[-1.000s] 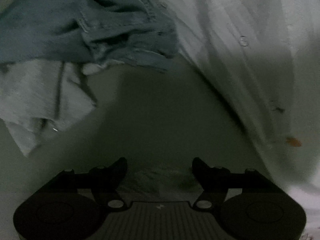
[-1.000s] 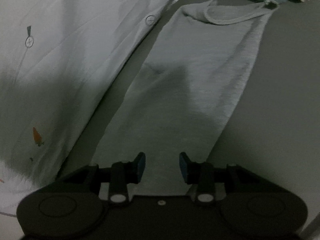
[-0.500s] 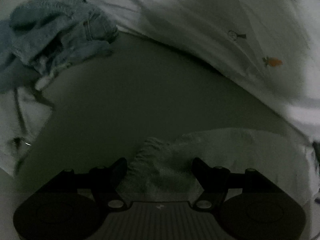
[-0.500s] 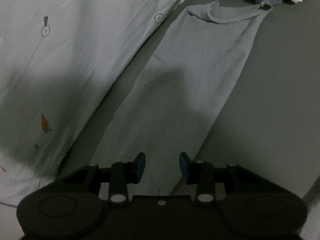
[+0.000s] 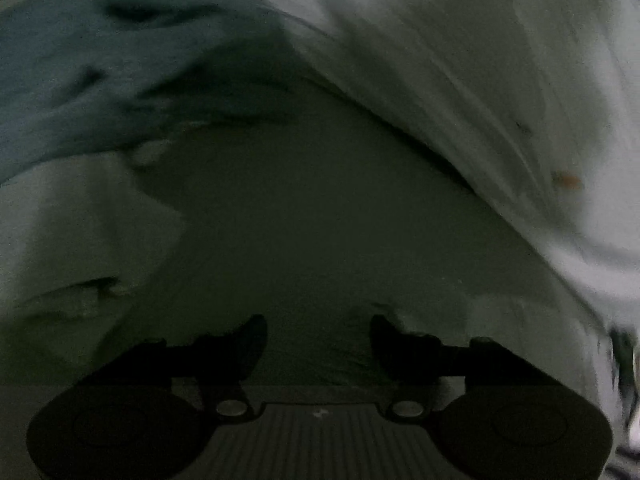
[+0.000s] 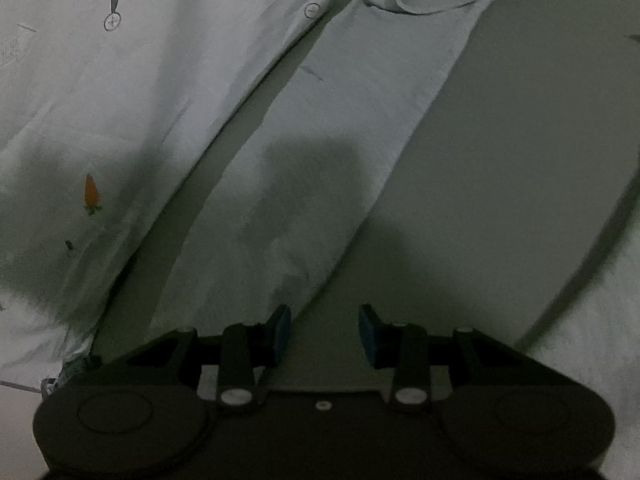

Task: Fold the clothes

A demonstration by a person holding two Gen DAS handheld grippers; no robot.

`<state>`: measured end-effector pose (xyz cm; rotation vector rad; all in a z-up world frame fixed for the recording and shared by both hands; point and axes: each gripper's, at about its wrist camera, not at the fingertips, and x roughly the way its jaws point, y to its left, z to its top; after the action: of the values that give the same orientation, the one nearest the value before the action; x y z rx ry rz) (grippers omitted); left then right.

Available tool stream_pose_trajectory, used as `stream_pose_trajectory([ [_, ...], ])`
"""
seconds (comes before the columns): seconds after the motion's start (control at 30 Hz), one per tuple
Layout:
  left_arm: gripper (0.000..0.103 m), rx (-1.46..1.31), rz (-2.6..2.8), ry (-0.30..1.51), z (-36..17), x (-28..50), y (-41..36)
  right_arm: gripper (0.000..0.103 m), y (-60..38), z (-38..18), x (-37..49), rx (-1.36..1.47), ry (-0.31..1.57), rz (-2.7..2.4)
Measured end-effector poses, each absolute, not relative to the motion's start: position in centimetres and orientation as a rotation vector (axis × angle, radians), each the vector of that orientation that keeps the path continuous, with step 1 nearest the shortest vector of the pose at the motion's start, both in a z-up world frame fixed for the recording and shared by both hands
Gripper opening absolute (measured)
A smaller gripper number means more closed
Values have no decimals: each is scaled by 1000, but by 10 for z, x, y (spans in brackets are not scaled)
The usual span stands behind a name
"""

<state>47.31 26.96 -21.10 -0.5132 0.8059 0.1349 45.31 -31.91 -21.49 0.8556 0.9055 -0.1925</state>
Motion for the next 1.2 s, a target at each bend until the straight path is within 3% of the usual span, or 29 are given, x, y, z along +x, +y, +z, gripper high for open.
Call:
stream_pose_trajectory([
  [0.23, 59, -272, 39, 806, -214, 499, 219, 39, -307, -212, 445, 845, 919, -199],
  [0.37, 75, -211, -4, 816, -217, 508, 213, 39, -304, -211, 447, 809, 930, -181],
  [0.43, 76, -190, -20, 819, -217, 513, 213, 39, -303, -213, 447, 800, 939, -174],
  [0.47, 65, -171, -21, 818, -217, 516, 212, 39, -303, -214, 447, 801, 944, -170],
  [0.5, 43, -153, -8, 808, -218, 517, 211, 39, -303, -216, 447, 800, 950, -166],
  [0.57, 25, -182, 29, 806, -215, 520, 212, 39, -302, -219, 445, 797, 963, -161],
  [0.6, 23, -168, 67, 799, -213, 520, 210, 39, -303, -220, 446, 795, 970, -160],
  [0.8, 18, -104, 401, 716, -185, 510, 261, 39, -305, -221, 446, 768, 978, -134],
  [1.03, 18, -80, 581, 783, -195, 512, 305, 38, -316, -216, 441, 752, 966, -123],
  [1.2, 32, -127, 581, 836, -196, 511, 294, 39, -338, -202, 438, 753, 913, -149],
])
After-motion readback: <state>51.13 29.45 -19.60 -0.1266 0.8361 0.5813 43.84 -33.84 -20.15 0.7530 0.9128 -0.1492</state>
